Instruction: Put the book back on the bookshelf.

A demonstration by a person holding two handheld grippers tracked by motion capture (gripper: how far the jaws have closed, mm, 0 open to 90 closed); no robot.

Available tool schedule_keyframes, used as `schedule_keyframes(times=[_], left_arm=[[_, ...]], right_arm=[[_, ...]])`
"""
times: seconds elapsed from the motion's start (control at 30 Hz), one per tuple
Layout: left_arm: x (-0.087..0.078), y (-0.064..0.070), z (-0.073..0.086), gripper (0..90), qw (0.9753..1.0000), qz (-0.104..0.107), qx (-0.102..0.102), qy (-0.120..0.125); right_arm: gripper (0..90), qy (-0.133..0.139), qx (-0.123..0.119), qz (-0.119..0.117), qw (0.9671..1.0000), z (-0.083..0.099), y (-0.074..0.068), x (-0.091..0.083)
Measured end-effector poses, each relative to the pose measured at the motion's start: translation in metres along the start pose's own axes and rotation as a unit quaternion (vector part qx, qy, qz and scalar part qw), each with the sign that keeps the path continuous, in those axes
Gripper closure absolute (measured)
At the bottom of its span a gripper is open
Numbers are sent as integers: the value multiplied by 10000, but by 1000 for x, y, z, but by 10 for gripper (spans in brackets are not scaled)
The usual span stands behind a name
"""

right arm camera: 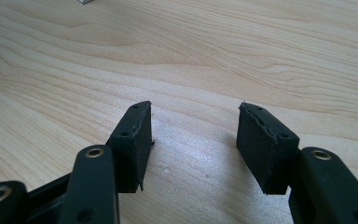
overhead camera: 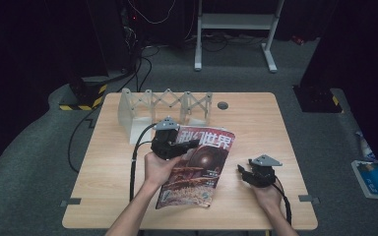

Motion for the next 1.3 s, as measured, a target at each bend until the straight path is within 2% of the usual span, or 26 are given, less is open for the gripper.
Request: schedule_keyframes(times=[0.27,0.63,1.0,1.3], left_arm=[[-3,2,-10,838,9999,-41,158,8],[-8,3,-19,837,9989,-319,349,-8],[-16,-2,-32,837,9979,-513,390,-46],[-20,-9,-40,836,9965,-699,411,-212]], right_arm=[[450,8,-25,-14,10000,0,0,0],[449,4,-22,-19,10000,0,0,0],[448,-1,-2,-29,10000,0,-1,0],[446,-1,-7,-26,10000,1,-1,0]])
Point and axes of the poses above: each handheld gripper's, and its own axes: x roughly forward along the jaws, z roughly out of its underside, y roughly to its right, the point moved 3 cm from there along x, roughly forward along the jaws, and after that the axes turned 3 degrees about -x, right-handed, at the moved point
